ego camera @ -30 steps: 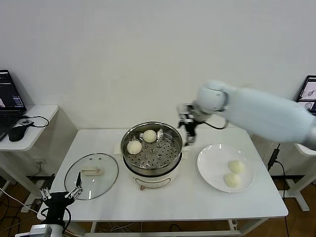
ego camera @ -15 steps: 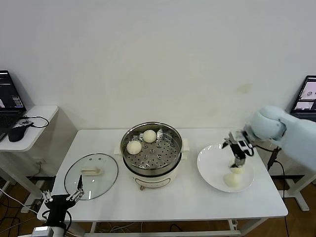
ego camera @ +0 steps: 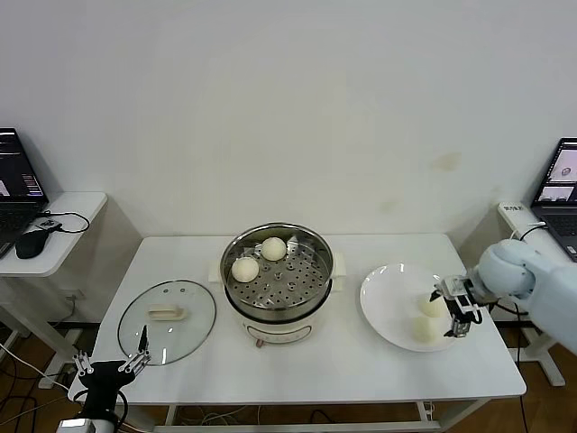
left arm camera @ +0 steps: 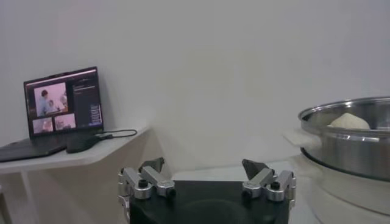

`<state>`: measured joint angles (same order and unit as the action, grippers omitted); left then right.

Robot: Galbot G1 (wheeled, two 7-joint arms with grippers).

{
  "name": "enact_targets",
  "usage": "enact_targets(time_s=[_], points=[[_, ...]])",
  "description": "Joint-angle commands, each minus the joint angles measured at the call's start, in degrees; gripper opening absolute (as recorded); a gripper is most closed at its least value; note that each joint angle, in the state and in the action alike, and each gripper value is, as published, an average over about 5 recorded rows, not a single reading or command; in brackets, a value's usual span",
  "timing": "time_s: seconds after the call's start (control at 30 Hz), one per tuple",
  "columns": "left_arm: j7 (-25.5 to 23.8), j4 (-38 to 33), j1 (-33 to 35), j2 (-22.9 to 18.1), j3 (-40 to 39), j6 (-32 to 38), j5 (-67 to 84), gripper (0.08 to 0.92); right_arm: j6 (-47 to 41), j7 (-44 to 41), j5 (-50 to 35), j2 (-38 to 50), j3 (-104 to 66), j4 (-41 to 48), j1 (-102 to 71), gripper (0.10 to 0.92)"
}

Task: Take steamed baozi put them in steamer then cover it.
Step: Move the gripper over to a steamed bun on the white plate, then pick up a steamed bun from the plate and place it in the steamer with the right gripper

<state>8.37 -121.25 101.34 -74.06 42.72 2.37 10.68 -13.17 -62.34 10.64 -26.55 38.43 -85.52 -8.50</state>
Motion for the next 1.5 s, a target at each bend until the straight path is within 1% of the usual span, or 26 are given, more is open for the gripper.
enact_targets(time_s=[0.03, 0.2, 0.43, 0.8, 1.0, 1.1, 1.3, 1.5], points=[[0.0, 0.2, 0.09, -0.03, 0.09, 0.02, -0.02, 0.823, 0.98, 0.77, 2.59, -2.73, -5.06, 5.65, -6.71, 0.823], [-0.03, 0.28, 0.07, 0.1, 0.55, -0.01, 0.05, 0.823, 1.38, 1.46, 2.62, -5.74, -5.59, 8.6, -7.18, 0.821], [-0.03, 0.28, 0.07, 0.18, 0.98, -0.02, 0.11, 0.823, 0.8, 1.88, 2.2, -8.31, -5.33, 9.62, -6.98, 0.8], [-0.01, 0.24, 0.04, -0.05, 1.0, -0.01, 0.15, 0.823, -0.29, 1.6, 2.43, -8.54, -5.12, 9.78, -6.58, 0.683], [-0.01, 0.22, -0.14, 0.01, 1.02, 0.0, 0.19, 0.823, -0.55, 0.89, 2.0, -8.11, -5.1, 9.42, -5.62, 0.638], [-0.02, 0.08, -0.22, -0.01, 0.97, -0.01, 0.2, 0.823, -0.75, 0.49, 1.43, -7.98, -5.08, 9.15, -4.62, 0.631], [-0.03, -0.27, -0.42, 0.15, 0.99, -0.07, 0.32, 0.823, -1.62, -0.51, -1.69, -6.54, -2.29, 7.21, 1.6, 0.628], [-0.06, -0.57, -0.94, 0.38, 0.94, -0.17, 0.57, 0.823, -2.93, -1.36, -7.91, -5.5, 3.09, 5.23, 13.76, 0.631]])
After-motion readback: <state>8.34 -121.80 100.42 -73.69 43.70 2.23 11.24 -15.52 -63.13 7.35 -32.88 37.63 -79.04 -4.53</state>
